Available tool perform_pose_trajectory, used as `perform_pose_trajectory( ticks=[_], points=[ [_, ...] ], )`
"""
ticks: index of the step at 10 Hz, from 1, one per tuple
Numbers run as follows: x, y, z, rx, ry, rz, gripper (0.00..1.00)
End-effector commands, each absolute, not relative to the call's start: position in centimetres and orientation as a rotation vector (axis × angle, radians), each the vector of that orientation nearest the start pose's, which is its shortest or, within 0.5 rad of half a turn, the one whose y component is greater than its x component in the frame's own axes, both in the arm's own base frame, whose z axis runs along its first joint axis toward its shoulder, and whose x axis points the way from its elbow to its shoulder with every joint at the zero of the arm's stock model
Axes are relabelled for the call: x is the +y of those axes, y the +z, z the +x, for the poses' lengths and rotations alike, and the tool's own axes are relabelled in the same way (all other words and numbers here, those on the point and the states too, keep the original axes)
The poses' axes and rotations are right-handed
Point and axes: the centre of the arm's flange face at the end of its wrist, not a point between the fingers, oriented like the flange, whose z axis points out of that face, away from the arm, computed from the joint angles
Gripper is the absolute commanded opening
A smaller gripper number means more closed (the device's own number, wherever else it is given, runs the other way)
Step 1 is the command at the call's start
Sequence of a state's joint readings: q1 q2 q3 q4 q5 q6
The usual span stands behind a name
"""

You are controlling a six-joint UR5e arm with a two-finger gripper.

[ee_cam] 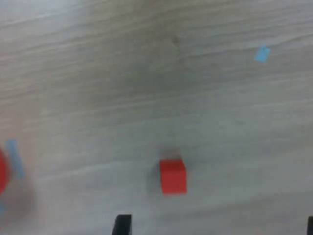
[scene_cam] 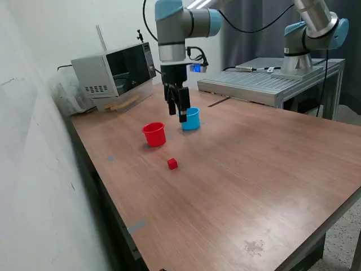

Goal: Place red objects in the red bin, and blue objects in the blue bin.

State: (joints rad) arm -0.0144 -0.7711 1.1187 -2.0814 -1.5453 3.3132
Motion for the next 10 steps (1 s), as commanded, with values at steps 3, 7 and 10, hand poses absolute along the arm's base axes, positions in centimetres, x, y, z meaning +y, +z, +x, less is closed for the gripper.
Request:
perform_pose_trajectory(
  ticks=[3, 7, 10],
  points=[
    [-12.4, 14.4, -80.3, 2.508, 0.130, -2.080, 1.00],
    [-12.4, 11.6, -81.5, 2.518, 0.147, -2.086, 1.00],
    [-12.1, 11.2, -82.5, 2.528, 0.217, -2.093, 1.00]
  ],
)
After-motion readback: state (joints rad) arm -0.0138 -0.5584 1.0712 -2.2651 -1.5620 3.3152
